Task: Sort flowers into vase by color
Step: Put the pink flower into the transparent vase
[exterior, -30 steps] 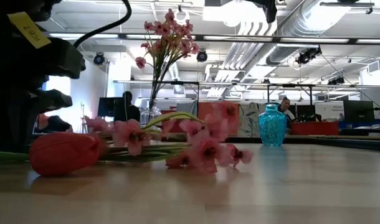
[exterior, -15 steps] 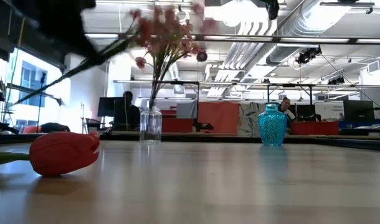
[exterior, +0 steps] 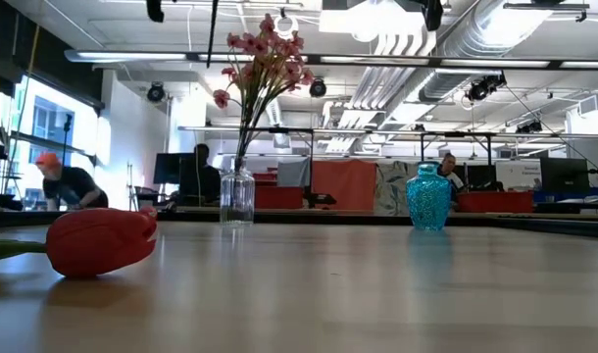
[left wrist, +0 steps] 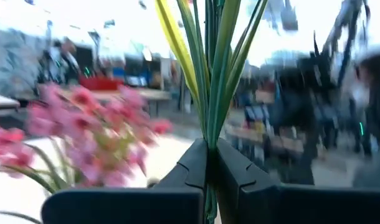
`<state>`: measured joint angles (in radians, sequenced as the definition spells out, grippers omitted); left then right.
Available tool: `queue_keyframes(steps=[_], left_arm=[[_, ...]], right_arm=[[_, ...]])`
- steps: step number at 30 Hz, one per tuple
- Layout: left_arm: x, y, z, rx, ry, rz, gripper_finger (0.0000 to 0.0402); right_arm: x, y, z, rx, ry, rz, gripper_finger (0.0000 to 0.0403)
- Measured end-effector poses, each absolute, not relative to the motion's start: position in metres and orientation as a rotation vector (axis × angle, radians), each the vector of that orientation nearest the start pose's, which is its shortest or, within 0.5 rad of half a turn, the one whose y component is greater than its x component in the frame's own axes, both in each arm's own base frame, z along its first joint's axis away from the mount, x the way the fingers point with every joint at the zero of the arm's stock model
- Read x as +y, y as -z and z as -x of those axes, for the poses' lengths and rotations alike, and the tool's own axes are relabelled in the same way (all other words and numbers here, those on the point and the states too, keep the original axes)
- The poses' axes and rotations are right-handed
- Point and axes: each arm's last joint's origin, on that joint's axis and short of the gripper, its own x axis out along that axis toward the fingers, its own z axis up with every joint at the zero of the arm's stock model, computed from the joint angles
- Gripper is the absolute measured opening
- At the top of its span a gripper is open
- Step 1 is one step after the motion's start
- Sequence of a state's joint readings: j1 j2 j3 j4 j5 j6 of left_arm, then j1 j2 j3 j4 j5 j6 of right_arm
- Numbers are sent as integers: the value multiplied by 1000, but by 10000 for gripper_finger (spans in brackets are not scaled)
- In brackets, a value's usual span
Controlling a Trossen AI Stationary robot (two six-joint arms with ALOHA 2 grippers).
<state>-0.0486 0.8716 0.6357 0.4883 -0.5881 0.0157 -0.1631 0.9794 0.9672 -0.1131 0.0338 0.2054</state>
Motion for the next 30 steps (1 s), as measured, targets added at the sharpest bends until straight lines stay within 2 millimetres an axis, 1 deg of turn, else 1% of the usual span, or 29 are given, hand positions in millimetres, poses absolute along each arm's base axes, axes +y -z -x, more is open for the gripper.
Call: queue_keyframes(steps=[2,5,8,11,13,16,19,21,24,30], left_arm=[[16,-319,-184,-338,-547,105,0],[27,-293,-174,-448,-572,163,0],[37,-270,-170,-428,-640,174,0],[49,-253,-171,-374,-708,178,0],[57,-247,-171,-376,-737,166,0],[70,-240,-168,-427,-766,157,0],[83,-231,-164,-477,-794,202,0],[90,-227,-164,-503,-783,235,0],[97,-224,-170,-524,-733,252,0],[104,-212,-184,-474,-745,254,0]], right_arm=[[-36,-367,-211,112,210,-214,0],[-36,-365,-211,128,212,-217,0],[-36,-365,-211,131,212,-218,0],[-36,-365,-211,131,212,-217,0],[-36,-365,-211,131,212,-217,0],[-36,-365,-211,131,212,-218,0],[-36,-365,-211,128,222,-234,0],[-37,-365,-211,126,243,-234,0],[-38,-365,-211,121,286,-230,0],[-39,-365,-210,114,324,-230,0]])
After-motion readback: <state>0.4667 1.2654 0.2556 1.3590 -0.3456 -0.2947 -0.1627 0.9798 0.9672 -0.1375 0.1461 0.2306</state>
